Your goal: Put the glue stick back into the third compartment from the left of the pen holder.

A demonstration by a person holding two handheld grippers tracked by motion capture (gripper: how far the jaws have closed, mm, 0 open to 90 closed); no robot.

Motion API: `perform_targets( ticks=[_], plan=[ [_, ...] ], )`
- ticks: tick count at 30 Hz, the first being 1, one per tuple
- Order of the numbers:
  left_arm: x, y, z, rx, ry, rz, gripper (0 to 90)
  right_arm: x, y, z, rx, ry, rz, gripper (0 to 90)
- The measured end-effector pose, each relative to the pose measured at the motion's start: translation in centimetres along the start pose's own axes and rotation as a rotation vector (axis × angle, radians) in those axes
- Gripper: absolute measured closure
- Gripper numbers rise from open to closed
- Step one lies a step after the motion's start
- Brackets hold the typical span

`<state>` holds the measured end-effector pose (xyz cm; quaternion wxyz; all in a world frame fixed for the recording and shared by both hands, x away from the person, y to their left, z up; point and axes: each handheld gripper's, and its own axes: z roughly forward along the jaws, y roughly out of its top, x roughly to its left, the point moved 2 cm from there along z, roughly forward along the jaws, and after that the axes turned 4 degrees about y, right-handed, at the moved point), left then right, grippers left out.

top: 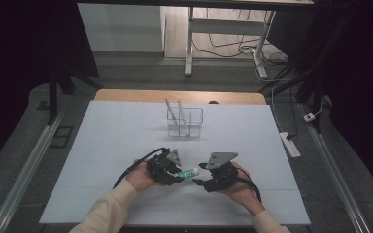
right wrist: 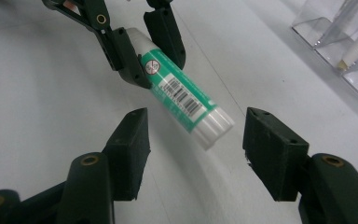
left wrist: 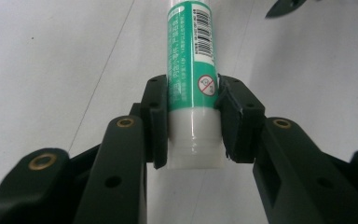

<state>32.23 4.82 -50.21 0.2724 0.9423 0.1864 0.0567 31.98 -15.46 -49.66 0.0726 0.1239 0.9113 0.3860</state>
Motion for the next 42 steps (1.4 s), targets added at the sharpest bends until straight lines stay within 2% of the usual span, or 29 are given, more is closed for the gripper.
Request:
perform_targets(
  ticks=[8, 13, 17, 22, 25, 30, 34, 37, 42],
  plan=[
    [-0.1, 0.0, 0.1, 0.001, -0.005, 0.006, 64.9, 0.3, 0.5, 0.9, 0.052, 0.006, -0.053, 40.4],
    [-0.2, 0.1, 0.1, 0.0, -0.009, 0.009, 64.9, 0.3, 0.5, 1.3, 0.073, 0.006, -0.062, 40.2],
    [-0.3, 0.1, 0.2, 0.003, -0.014, 0.013, 64.9, 0.5, 0.6, 1.7, 0.102, 0.0, -0.09, 40.5],
    [-0.6, 0.3, 0.0, -0.005, -0.034, 0.031, 64.9, 1.0, 0.7, 2.2, 0.145, -0.005, -0.155, 47.7],
    [-0.9, 0.4, -0.1, -0.009, -0.041, 0.049, 64.9, 1.4, 0.8, 2.5, 0.177, -0.005, -0.224, 54.9],
    [-0.9, 0.4, -0.4, -0.032, -0.066, 0.056, 64.7, 1.9, 0.5, 2.8, 0.213, 0.003, -0.285, 60.7],
    [-1.0, 0.4, -0.7, -0.069, -0.068, 0.049, 63.7, 2.0, 0.3, 2.7, 0.201, 0.023, -0.298, 63.2],
    [-0.8, 0.4, -0.8, -0.088, -0.05, 0.045, 60.8, 2.1, 0.1, 2.7, 0.181, 0.036, -0.295, 65.2],
    [-0.3, 0.4, -1.3, -0.134, -0.003, -0.01, 50.6, 1.7, -0.1, 2.3, 0.165, 0.04, -0.266, 65.6]
  ],
)
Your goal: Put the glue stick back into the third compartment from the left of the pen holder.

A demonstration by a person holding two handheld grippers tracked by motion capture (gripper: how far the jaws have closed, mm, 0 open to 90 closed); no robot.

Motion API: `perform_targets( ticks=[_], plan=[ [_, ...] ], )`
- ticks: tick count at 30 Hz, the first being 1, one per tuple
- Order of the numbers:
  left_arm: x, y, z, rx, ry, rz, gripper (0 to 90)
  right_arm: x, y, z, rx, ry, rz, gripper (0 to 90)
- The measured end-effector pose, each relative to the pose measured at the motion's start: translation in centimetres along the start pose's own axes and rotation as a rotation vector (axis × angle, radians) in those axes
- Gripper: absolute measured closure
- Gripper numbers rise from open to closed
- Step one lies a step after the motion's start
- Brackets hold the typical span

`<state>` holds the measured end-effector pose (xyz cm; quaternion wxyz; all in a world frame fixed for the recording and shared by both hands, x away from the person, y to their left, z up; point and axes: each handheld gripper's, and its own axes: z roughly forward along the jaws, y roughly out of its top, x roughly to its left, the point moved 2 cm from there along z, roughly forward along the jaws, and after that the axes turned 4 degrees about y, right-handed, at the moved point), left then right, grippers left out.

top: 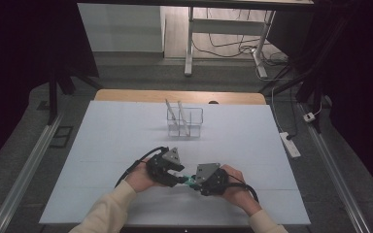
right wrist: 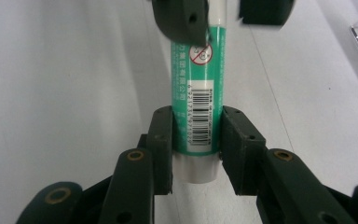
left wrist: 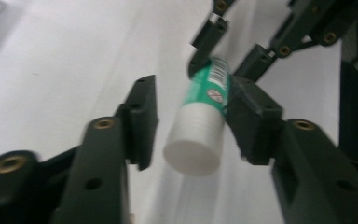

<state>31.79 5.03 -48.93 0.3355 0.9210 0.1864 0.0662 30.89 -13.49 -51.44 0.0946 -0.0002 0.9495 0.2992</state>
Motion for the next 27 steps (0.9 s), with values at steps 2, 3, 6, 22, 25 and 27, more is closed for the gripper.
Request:
perform_targets(
  ticks=[2, 3, 6, 22, 25, 27],
  plan=[
    [0.2, 0.0, -0.2, -0.018, 0.016, -0.013, 46.8, -0.1, -0.2, -0.1, -0.016, 0.002, 0.021, 65.6],
    [0.2, 0.0, -0.3, -0.025, 0.019, -0.019, 45.1, -0.2, -0.3, -0.2, -0.019, -0.002, 0.029, 65.6],
    [0.3, -0.1, -0.5, -0.052, 0.04, -0.034, 41.0, -0.4, -0.4, -0.3, -0.037, -0.013, 0.055, 65.6],
    [1.6, -1.3, -1.6, -0.135, 0.076, -0.148, 30.8, -1.5, -0.9, -1.7, -0.147, -0.088, 0.187, 65.7],
    [1.9, -1.5, -1.6, -0.145, 0.08, -0.167, 30.2, -1.7, -1.0, -2.0, -0.177, -0.108, 0.212, 65.7],
    [1.9, -1.5, -1.6, -0.151, 0.077, -0.176, 29.7, -1.9, -1.1, -2.2, -0.19, -0.114, 0.226, 65.6]
  ],
)
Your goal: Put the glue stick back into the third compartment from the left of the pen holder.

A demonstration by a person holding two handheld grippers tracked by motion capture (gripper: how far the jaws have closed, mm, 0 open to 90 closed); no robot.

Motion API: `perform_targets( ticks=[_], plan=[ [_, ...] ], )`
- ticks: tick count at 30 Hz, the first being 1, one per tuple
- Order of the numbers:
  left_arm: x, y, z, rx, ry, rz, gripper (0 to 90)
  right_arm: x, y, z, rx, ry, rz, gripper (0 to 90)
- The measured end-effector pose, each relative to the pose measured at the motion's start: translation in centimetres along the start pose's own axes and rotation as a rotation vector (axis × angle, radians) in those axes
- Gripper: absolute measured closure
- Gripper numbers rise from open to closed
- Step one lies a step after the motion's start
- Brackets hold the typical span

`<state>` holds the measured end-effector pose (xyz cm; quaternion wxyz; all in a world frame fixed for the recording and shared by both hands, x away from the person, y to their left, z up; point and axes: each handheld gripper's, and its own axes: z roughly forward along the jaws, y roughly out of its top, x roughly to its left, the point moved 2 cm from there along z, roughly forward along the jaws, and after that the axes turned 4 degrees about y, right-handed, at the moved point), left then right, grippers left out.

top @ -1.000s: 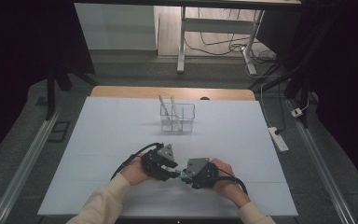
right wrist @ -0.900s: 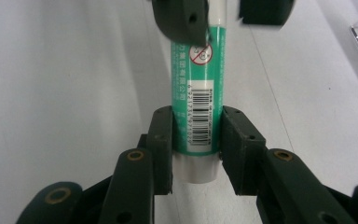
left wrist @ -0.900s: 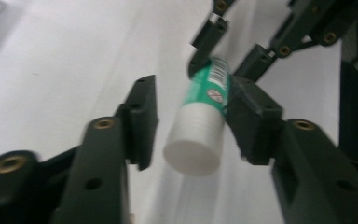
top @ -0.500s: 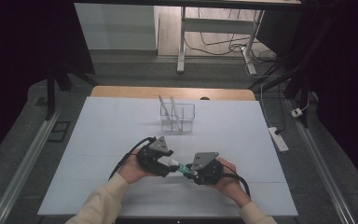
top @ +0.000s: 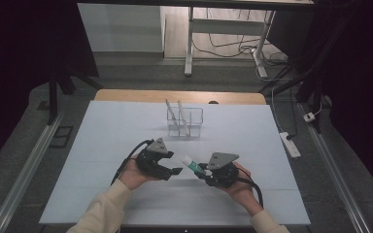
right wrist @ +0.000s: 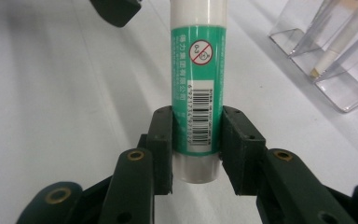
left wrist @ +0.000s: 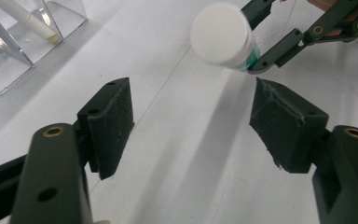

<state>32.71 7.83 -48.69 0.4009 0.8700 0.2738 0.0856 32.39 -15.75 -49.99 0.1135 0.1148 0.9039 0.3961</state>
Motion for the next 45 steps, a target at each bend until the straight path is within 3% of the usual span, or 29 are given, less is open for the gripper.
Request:
perform_targets(
  ticks=[6, 18, 26, 33, 38, 43, 45],
  plan=[
    [-0.1, 0.2, 0.1, -0.027, -0.015, -0.007, 31.0, 0.1, 0.0, 0.1, -0.012, 0.001, 0.018, 65.6],
    [-0.5, 0.5, 0.8, -0.053, -0.057, -0.022, 35.7, 1.0, 0.1, 1.2, -0.014, 0.019, -0.003, 65.6],
    [-0.6, 0.4, 1.0, -0.044, -0.101, -0.01, 53.6, 1.6, 0.2, 1.8, -0.003, 0.032, -0.019, 65.6],
    [-0.5, 0.4, 1.0, -0.05, -0.114, -0.041, 54.1, 1.7, 0.2, 1.8, -0.025, 0.03, -0.007, 65.6],
    [-0.4, 0.5, 0.8, -0.059, -0.116, -0.042, 53.7, 1.6, 0.3, 1.7, -0.048, 0.018, 0.004, 65.6],
    [-0.2, 0.6, 0.6, -0.086, -0.18, -0.077, 61.2, 1.8, 0.3, 1.8, -0.05, 0.021, 0.007, 65.4],
    [-0.3, 0.6, 0.6, -0.083, -0.187, -0.075, 63.1, 1.8, 0.2, 2.0, -0.051, 0.028, 0.0, 65.3]
  ],
)
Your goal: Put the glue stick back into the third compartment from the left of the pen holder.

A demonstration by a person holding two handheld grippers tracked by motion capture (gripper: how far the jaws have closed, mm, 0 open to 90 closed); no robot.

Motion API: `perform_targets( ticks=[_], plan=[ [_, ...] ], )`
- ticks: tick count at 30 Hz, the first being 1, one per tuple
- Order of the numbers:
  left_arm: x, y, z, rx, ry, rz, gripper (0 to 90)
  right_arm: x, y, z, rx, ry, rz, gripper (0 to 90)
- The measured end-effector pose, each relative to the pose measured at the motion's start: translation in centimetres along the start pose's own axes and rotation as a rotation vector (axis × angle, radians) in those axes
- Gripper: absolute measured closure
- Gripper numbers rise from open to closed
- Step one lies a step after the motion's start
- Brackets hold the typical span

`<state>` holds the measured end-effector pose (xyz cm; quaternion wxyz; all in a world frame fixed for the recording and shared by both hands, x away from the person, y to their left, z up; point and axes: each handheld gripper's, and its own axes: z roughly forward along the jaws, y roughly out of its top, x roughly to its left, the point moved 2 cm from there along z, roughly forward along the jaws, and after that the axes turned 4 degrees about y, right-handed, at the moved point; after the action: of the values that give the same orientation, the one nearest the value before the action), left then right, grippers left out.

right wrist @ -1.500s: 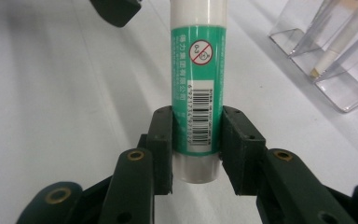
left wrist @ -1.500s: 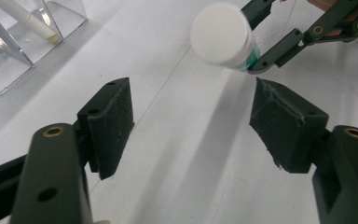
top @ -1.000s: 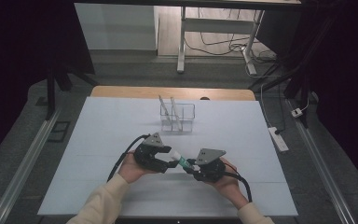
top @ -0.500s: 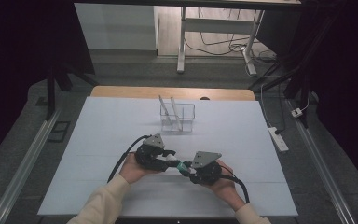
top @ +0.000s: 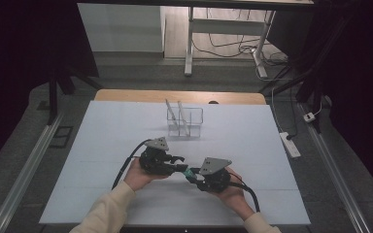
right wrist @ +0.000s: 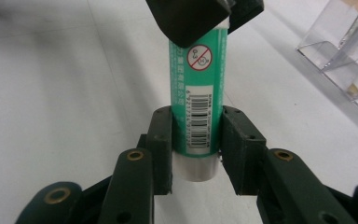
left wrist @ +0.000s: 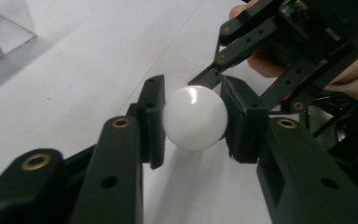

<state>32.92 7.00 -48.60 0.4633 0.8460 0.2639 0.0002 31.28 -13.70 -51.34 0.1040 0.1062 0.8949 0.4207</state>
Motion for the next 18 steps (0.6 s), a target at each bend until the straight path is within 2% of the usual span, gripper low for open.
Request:
perform_targets(
  ticks=[7, 8, 9, 10, 12, 18],
  plan=[
    [-0.5, 0.1, 0.1, 0.009, 0.03, 0.033, 64.3, -0.1, -0.2, 0.1, 0.004, 0.003, 0.011, 64.0],
    [-0.6, 0.2, 0.1, 0.012, 0.04, 0.038, 64.4, -0.1, -0.2, 0.1, 0.0, 0.006, 0.014, 63.8],
    [-0.6, 0.1, 0.0, 0.024, 0.071, 0.056, 64.5, -0.1, -0.2, 0.1, -0.003, 0.007, 0.021, 64.5],
    [-0.6, 0.1, 0.0, 0.027, 0.081, 0.057, 64.6, -0.2, -0.2, 0.0, -0.015, 0.012, 0.037, 66.7],
    [-0.4, 0.1, -0.1, 0.019, 0.073, 0.041, 64.6, -0.5, -0.2, -0.3, -0.044, 0.019, 0.074, 65.1],
    [-0.1, 0.1, -0.7, 0.008, 0.097, 0.038, 64.6, -1.1, -0.3, -1.1, -0.077, 0.007, 0.108, 55.9]
  ],
)
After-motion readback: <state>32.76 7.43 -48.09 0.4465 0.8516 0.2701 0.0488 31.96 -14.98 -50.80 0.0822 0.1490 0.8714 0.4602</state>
